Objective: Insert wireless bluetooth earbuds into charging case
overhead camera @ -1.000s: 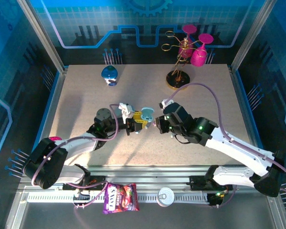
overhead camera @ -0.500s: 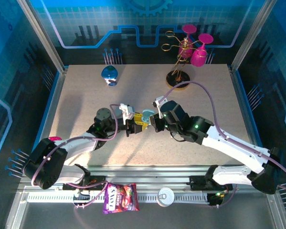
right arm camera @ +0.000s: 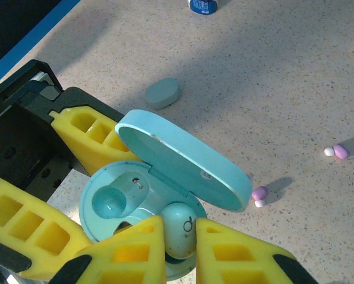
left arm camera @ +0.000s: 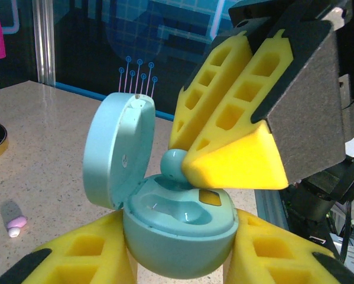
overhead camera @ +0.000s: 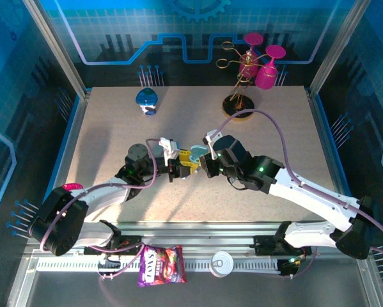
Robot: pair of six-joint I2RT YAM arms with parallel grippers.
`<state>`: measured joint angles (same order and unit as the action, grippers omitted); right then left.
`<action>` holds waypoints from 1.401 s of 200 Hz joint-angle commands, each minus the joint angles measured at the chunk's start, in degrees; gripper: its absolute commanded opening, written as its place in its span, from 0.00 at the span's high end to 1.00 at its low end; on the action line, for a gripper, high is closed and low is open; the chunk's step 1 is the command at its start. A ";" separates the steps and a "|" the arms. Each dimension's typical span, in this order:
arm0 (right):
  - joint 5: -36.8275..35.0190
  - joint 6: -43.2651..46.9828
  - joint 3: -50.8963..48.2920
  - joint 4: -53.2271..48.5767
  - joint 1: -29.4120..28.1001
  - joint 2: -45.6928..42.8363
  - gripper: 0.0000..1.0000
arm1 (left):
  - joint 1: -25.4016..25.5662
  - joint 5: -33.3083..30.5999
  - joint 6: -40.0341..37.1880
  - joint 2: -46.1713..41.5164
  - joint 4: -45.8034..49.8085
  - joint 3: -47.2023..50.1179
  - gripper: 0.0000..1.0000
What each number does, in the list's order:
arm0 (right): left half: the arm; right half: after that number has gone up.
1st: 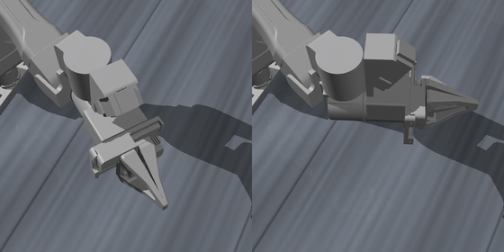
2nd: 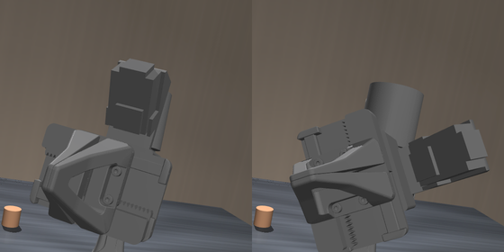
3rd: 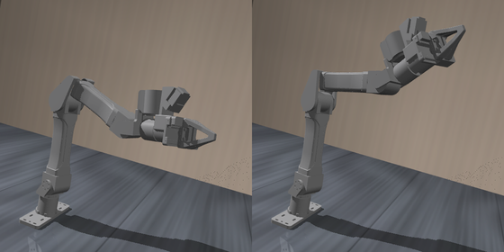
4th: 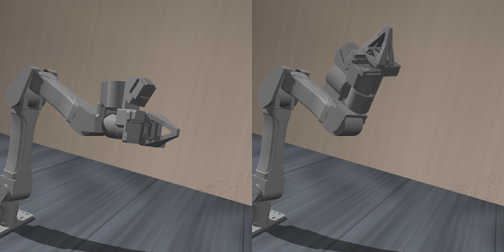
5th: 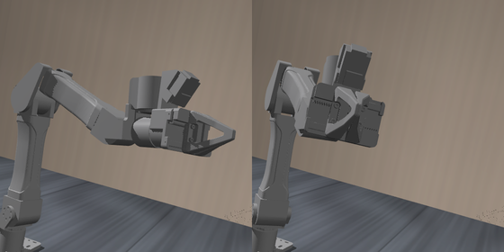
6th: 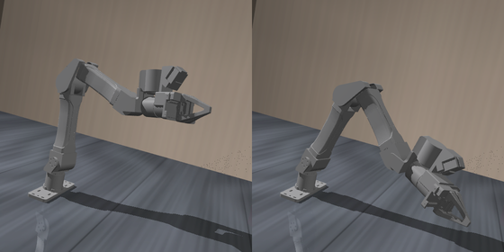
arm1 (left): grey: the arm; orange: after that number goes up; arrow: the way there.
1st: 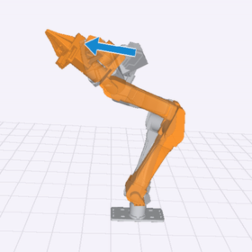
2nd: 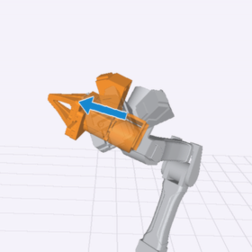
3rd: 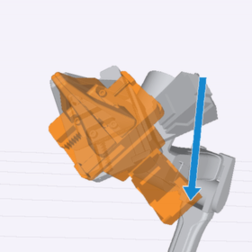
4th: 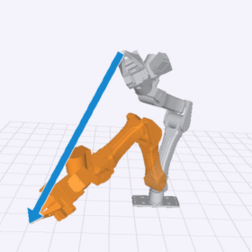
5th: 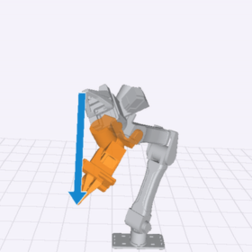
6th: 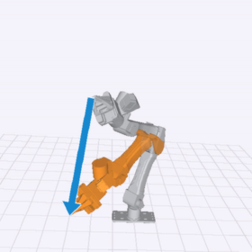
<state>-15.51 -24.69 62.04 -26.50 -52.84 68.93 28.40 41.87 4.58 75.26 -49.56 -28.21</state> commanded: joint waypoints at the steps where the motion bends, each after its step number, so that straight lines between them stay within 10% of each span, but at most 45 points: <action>1: 3.11 1.97 0.31 -0.32 -0.76 -0.28 0.81 | 0.46 0.67 0.56 -0.56 -1.45 -2.05 0.74; 67: 1.01 0.76 -0.11 2.58 -0.52 -5.89 0.54 | 0.51 1.10 0.42 -0.30 -4.45 -0.65 0.74; 195: 5.77 -5.92 -2.45 0.87 3.36 -5.68 0.71 | 0.47 6.48 -2.46 0.24 -12.05 0.33 0.74; 280: 4.95 -8.18 -14.77 14.62 6.41 -18.96 0.46 | -2.05 0.90 -3.17 -1.88 -10.91 2.01 0.74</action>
<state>-9.89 -30.15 51.57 -18.68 -48.95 53.21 27.66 44.82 2.59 75.48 -58.65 -27.49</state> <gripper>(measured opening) 0.531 0.347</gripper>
